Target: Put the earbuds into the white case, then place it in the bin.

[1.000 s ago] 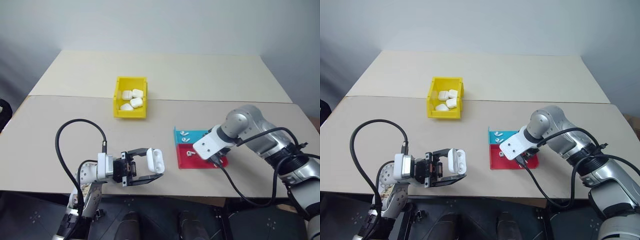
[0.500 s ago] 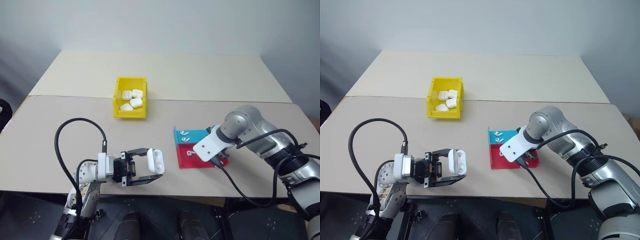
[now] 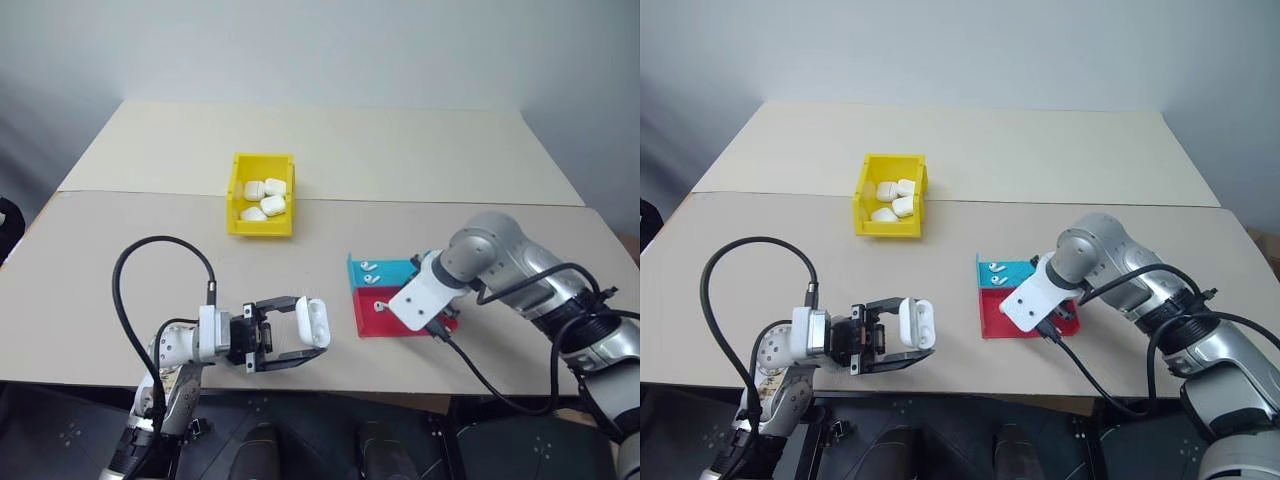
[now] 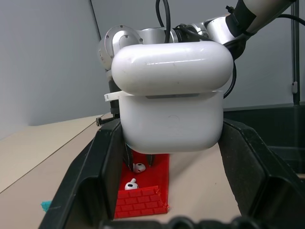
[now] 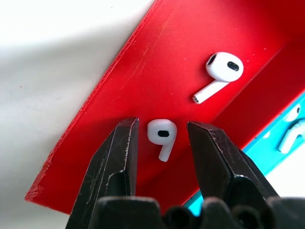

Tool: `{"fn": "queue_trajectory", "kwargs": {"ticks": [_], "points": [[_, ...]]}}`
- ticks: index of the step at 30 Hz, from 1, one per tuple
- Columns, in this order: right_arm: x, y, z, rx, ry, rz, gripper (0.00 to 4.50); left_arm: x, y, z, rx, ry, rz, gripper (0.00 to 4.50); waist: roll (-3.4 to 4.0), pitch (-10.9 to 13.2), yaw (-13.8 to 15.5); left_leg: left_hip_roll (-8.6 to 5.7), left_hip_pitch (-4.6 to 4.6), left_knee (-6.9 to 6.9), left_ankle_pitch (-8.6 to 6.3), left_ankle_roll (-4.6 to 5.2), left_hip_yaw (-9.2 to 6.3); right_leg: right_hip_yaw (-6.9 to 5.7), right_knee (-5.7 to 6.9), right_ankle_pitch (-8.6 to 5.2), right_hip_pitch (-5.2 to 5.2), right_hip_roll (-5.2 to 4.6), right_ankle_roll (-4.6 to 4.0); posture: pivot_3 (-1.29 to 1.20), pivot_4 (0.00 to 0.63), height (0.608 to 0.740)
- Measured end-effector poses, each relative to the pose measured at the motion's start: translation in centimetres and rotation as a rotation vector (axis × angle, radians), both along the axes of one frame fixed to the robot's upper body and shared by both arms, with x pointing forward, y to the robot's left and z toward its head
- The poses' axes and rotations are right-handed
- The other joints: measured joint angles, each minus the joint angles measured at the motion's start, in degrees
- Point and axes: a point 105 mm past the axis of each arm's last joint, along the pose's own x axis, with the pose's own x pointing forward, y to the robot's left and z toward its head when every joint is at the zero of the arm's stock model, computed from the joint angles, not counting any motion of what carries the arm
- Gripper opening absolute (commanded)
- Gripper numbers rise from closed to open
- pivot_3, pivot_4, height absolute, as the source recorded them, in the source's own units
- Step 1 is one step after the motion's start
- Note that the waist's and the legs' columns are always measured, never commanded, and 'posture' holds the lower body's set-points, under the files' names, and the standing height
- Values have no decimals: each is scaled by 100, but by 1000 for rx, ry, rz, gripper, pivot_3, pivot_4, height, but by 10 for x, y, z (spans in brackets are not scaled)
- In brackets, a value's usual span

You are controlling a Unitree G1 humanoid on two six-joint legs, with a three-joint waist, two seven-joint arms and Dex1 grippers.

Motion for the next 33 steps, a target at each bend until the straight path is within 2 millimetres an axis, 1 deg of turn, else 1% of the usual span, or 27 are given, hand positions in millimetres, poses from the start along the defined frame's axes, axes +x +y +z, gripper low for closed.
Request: {"fn": "queue_trajectory", "kwargs": {"ticks": [12,16,29,33], "points": [[1,-2,-1,-17,-11,16,2036,0,-1,-1,1,2,-4,2728,0,0,-2,0,0,0,0,0,0,0,1,0,0,0,-1,0,150,740],[1,-2,-2,-21,-13,30,1224,0,-1,-1,2,1,-3,2728,0,0,-1,0,1,0,0,0,0,0,1,-1,0,0,-1,0,150,740],[2,-1,-1,-10,-19,34,1224,0,-2,-2,11,0,1,2728,0,0,-1,0,1,0,0,0,0,0,1,-1,0,0,-1,0,150,740],[-1,0,9,28,-14,28,1224,0,-2,-2,11,0,1,2728,1,0,1,0,0,0,0,0,0,0,1,-1,0,0,-1,0,150,740]]}}
